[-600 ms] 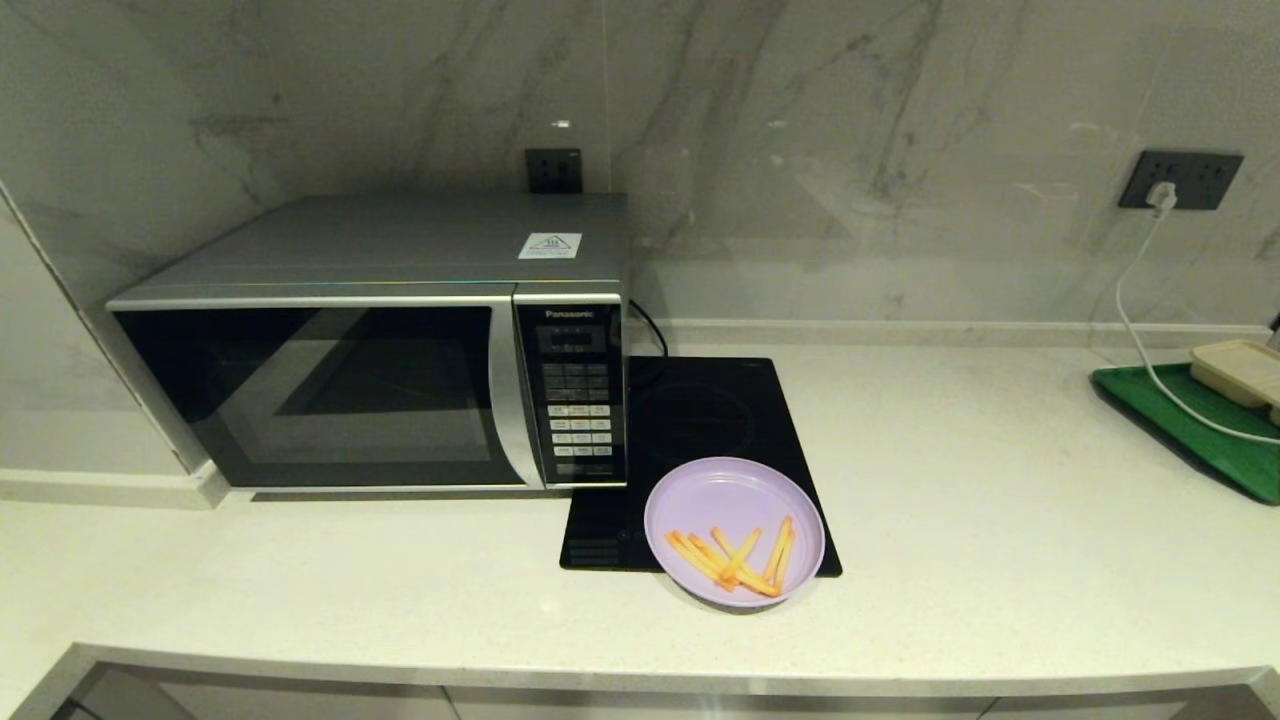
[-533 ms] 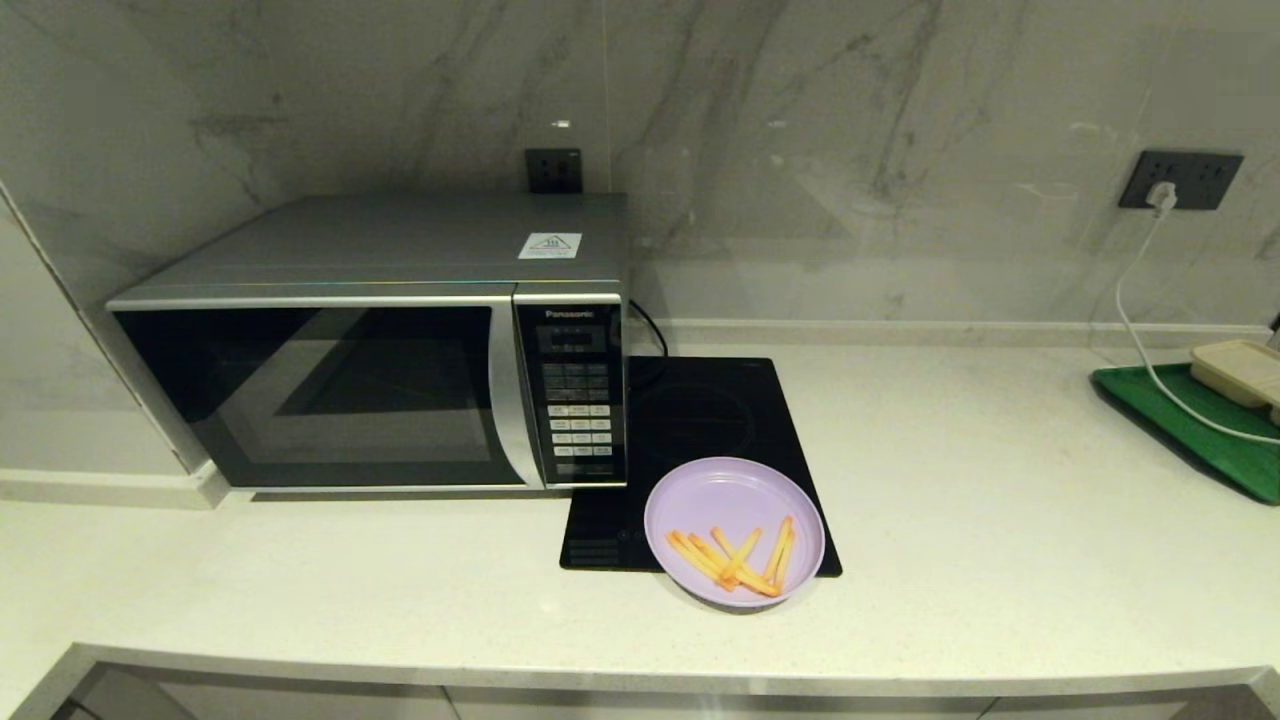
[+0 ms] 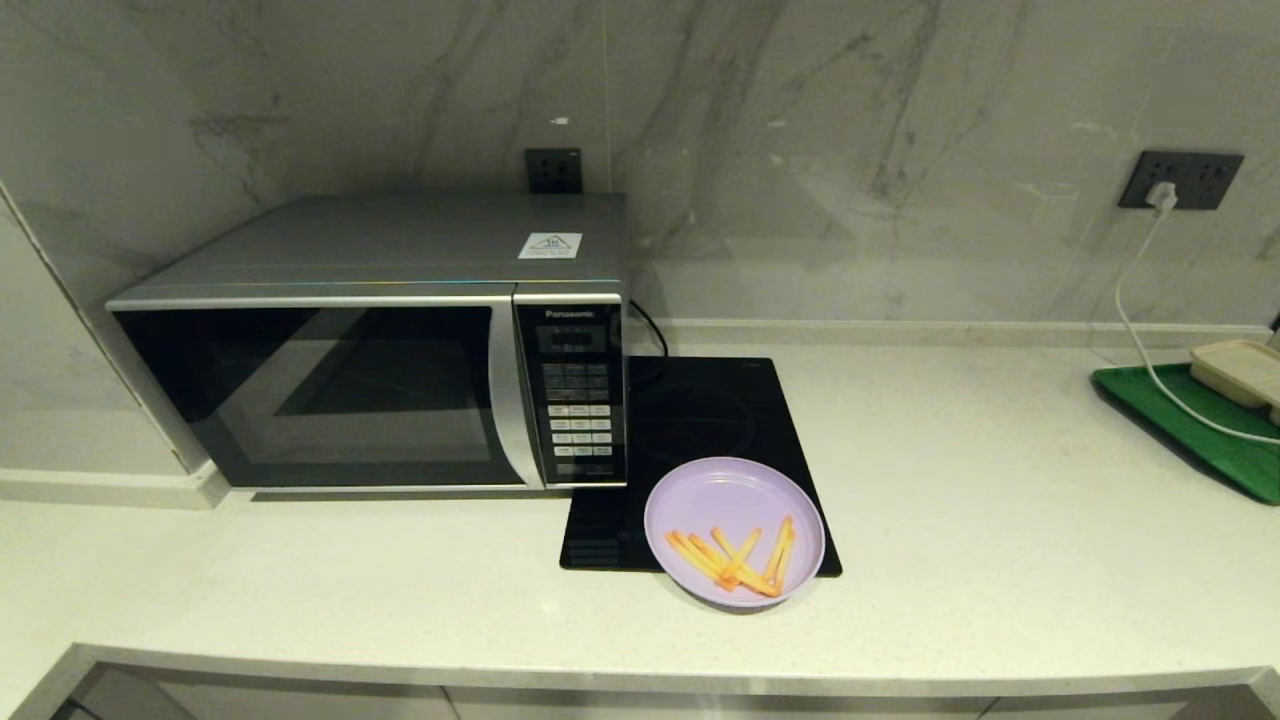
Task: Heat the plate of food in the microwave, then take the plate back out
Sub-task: Open the microwave oven
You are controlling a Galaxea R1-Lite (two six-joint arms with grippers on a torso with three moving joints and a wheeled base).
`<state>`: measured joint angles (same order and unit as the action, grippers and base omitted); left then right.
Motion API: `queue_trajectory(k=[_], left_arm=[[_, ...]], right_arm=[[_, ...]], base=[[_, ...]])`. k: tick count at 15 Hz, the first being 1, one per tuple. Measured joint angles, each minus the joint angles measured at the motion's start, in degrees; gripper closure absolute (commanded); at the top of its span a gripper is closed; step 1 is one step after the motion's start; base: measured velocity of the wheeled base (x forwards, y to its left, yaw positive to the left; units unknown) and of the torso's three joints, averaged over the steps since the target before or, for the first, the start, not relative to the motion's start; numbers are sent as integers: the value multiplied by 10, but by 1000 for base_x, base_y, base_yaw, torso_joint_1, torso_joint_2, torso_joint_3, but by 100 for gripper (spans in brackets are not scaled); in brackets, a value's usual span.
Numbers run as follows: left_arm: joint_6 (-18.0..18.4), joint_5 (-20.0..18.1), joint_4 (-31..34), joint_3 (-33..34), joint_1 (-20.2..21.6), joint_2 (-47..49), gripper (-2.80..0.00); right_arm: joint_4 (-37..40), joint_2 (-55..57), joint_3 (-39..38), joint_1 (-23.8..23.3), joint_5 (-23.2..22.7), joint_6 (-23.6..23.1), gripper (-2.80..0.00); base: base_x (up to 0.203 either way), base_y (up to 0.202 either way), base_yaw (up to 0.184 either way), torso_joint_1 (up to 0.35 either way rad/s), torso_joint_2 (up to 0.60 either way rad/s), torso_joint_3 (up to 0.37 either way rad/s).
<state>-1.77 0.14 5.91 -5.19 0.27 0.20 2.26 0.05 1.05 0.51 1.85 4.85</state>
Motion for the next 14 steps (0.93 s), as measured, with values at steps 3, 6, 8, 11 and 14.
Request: queue_trajectory(k=[3,6,8,11,14], left_arm=[[-66,-88,129,-181,-8,41,0],[-188,-199,191,-309,-101,138,0],[-250,-234,132,-304,-173,212,-280],[-274,-253,-6,-259,-212,338,-280],[-276,-266,-130,-252,-222,459,-280]], right_arm=[[0,0,0,0,0,0,0],[0,0,0,0,0,0,0],[0,0,0,0,0,0,0],[0,0,0,0,0,0,0],[0,0,0,0,0,0,0]], base=[[0,0,0,0,0,0],[0,0,0,0,0,0],[0,0,0,0,0,0],[0,0,0,0,0,0],[0,0,0,0,0,0]])
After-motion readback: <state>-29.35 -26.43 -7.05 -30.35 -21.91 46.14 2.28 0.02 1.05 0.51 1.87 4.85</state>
